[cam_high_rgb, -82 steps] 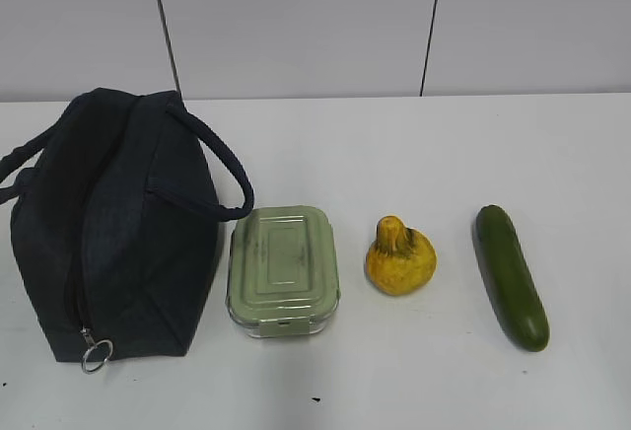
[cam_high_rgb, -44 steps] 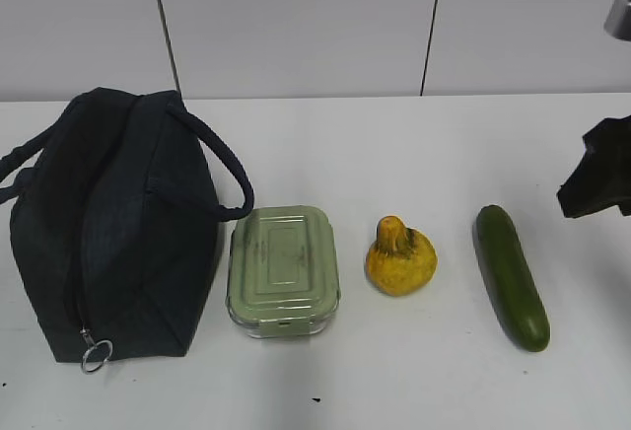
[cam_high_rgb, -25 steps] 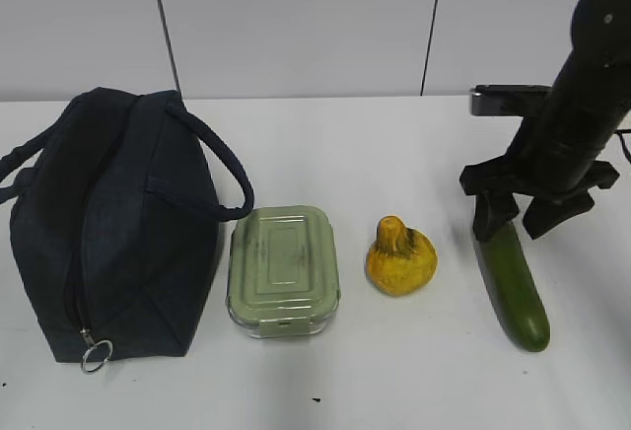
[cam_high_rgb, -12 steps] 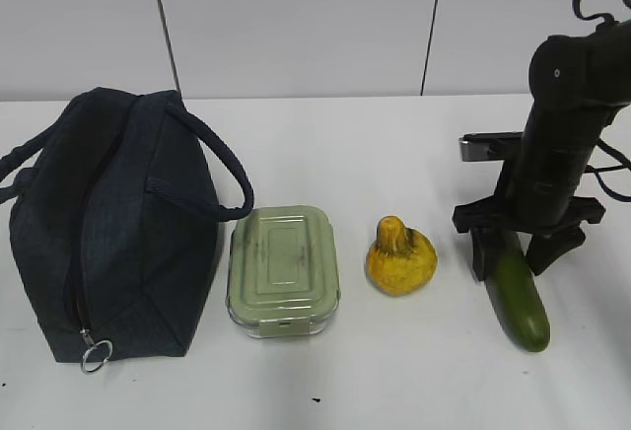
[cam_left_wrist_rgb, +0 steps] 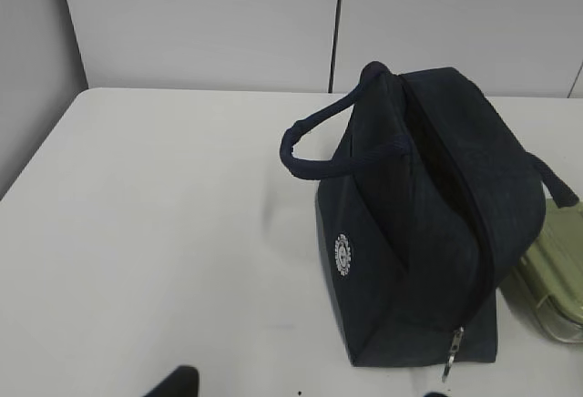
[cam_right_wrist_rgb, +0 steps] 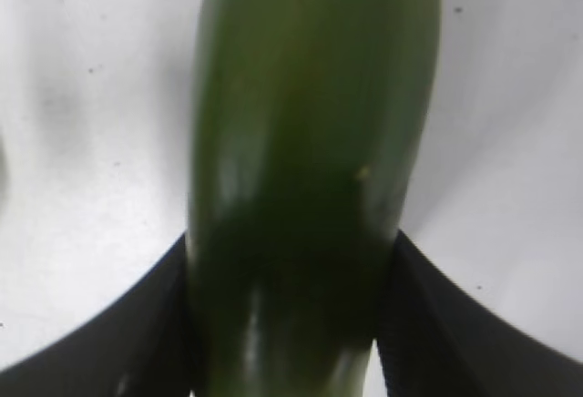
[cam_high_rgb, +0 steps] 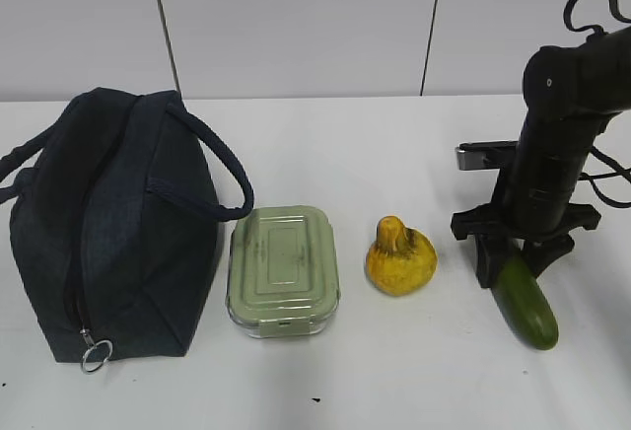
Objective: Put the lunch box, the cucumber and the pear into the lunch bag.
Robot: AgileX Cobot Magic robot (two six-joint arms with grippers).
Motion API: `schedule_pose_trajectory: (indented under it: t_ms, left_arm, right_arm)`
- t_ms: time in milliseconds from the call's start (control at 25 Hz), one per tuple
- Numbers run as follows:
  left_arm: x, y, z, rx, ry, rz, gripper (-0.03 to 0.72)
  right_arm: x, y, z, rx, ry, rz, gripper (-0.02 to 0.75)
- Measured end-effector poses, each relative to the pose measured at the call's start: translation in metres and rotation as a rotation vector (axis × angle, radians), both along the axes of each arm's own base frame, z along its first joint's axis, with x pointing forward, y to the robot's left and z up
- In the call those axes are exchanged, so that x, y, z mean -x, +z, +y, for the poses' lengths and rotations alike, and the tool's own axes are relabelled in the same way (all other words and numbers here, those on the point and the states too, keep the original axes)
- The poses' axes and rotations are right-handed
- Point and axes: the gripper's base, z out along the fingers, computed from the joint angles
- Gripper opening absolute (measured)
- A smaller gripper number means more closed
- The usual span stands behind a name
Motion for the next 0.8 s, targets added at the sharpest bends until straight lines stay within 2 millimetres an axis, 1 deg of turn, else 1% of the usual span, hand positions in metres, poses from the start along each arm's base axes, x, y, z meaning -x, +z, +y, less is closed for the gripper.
schedule_pose_trajectory:
  t_ms: [160,400,440,480,680,800]
  left_arm:
    - [0.000,0.000,0.000,0.000,0.000,0.000,0.435]
    - [0.000,0.000,0.000,0.000,0.000,0.000,0.435]
    - [0.000,0.000,0.000,0.000,0.000,0.000,0.435]
    - [0.000,0.000,0.000,0.000,0.000,0.000,0.435]
    - [0.000,0.000,0.000,0.000,0.000,0.000,0.435]
    - [0.000,0.000,0.000,0.000,0.000,0.000,0.435]
  right_arm:
    - [-0.002,0.002,0.000,0.000,0.011,0.013,0.386]
    - [-0.008,0.018,0.002,-0.006,0.044,0.026,0.386]
    - [-0.010,0.029,0.002,-0.009,0.047,0.001,0.386]
    - [-0.010,0.029,0.002,-0.009,0.047,0.001,0.386]
    - [-0.010,0.069,0.002,-0.018,0.052,-0.094,0.386]
    - [-0.006,0.094,0.002,-0.035,0.050,-0.150,0.386]
